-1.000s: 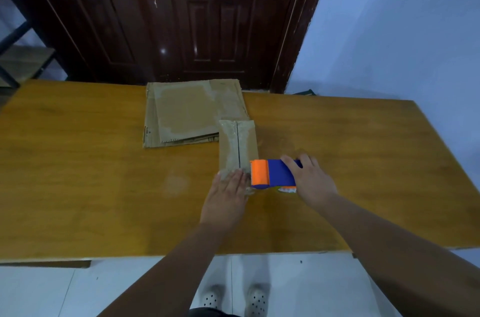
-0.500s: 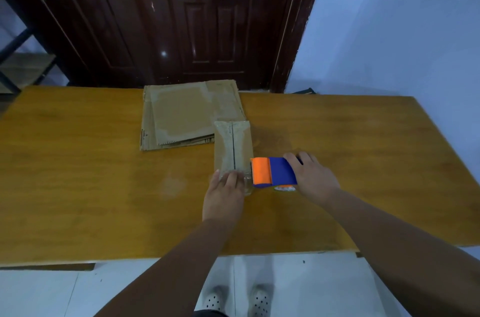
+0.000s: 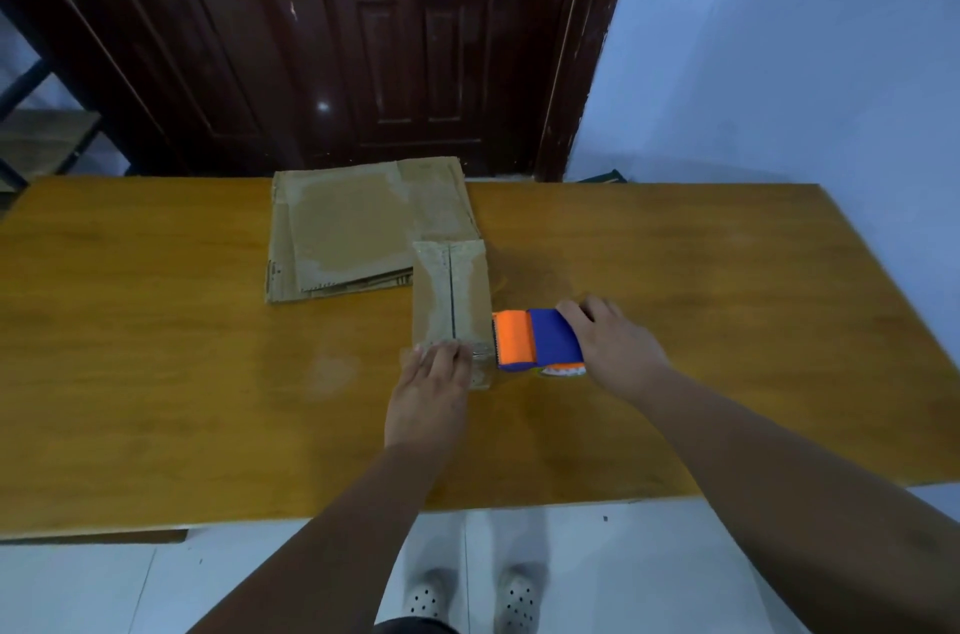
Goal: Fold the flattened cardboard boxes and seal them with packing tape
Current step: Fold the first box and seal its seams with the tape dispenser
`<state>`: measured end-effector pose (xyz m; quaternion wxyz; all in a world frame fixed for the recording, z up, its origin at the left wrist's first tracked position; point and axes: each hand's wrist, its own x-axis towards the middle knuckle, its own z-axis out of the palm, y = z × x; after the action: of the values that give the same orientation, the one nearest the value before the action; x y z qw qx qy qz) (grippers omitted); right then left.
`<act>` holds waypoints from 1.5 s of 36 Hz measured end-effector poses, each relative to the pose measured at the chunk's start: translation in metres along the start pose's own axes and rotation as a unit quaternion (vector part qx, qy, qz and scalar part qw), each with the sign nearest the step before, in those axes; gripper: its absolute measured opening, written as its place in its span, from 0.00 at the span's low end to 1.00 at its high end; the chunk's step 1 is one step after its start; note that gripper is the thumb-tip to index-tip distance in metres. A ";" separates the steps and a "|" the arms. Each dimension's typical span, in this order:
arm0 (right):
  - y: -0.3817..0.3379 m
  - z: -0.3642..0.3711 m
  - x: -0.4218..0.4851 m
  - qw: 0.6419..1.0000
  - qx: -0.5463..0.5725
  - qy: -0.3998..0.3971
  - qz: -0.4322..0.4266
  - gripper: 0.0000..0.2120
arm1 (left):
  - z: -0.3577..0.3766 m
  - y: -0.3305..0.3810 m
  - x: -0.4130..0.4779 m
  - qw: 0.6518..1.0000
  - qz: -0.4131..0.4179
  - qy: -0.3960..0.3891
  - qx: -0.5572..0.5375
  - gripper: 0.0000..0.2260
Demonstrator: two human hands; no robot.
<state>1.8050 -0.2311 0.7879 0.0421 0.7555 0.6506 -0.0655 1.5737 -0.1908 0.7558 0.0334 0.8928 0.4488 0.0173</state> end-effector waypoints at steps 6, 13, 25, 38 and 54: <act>0.011 0.004 0.000 0.999 -0.029 -0.006 0.012 0.29 | 0.003 0.003 0.000 1.000 -0.002 0.006 -0.010 0.29; 0.019 0.006 0.005 0.998 0.050 -0.018 0.044 0.27 | 0.002 0.005 0.004 1.000 -0.004 0.000 -0.015 0.28; 0.027 -0.001 -0.006 0.999 -0.042 0.010 0.021 0.29 | 0.001 0.005 0.005 1.000 -0.007 -0.001 -0.021 0.28; 0.026 0.003 -0.005 0.992 -0.122 -0.022 0.003 0.34 | -0.001 0.006 0.008 1.000 0.002 -0.004 0.011 0.26; -0.001 -0.018 0.008 0.969 -0.240 -0.044 -0.042 0.33 | -0.003 0.009 0.008 0.999 0.002 -0.029 0.031 0.25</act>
<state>1.8065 -0.2201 0.8046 0.2476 0.6917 0.6759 0.0575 1.5858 -0.1895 0.7595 0.0189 0.8946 0.4460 -0.0220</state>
